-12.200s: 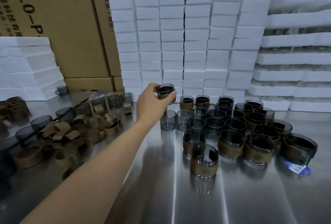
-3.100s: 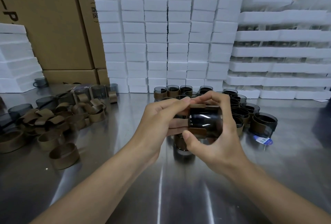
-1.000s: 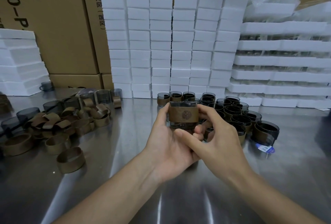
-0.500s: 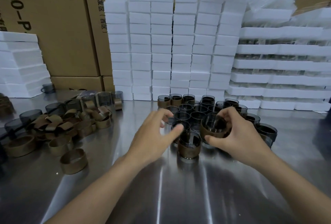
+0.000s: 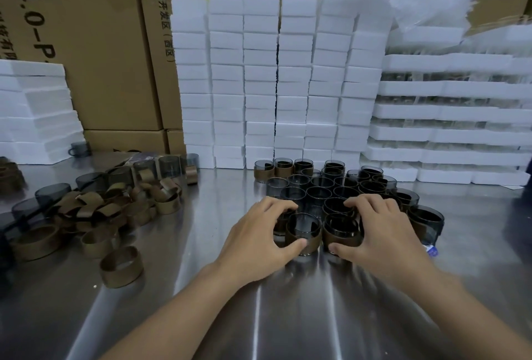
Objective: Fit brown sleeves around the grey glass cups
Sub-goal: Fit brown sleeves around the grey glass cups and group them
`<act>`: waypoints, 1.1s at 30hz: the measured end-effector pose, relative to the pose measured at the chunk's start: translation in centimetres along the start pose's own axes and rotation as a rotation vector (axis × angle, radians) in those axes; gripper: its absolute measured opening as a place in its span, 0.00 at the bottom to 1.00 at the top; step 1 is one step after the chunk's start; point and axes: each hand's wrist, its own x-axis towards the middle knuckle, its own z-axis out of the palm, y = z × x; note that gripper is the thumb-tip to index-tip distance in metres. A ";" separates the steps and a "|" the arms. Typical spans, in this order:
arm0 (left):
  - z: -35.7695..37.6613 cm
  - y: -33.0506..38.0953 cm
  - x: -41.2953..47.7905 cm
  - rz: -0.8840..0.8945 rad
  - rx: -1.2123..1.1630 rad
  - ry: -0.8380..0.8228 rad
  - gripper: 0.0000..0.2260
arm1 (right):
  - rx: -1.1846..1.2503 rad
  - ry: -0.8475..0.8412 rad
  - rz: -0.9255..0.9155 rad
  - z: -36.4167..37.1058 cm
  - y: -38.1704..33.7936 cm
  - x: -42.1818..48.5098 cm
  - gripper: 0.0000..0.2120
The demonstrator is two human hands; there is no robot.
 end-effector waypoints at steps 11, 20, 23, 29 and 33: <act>-0.2 -3.5 0.8 -0.228 0.082 0.047 0.10 | 0.058 0.052 -0.201 1.1 -1.8 -1.0 0.32; -0.4 -4.7 1.3 -0.328 -0.198 -0.026 0.33 | 0.083 0.052 -0.210 1.6 -2.0 -1.2 0.30; -0.2 -4.9 1.2 -0.300 -0.178 -0.210 0.38 | 0.075 0.039 -0.221 1.9 -2.2 -1.4 0.31; 0.1 -5.0 1.6 -0.284 -0.254 -0.176 0.34 | 0.098 0.040 -0.228 2.2 -2.4 -1.5 0.30; 0.5 -5.3 3.1 -0.355 -0.192 -0.011 0.32 | 0.125 0.040 -0.235 2.4 -2.7 -1.8 0.29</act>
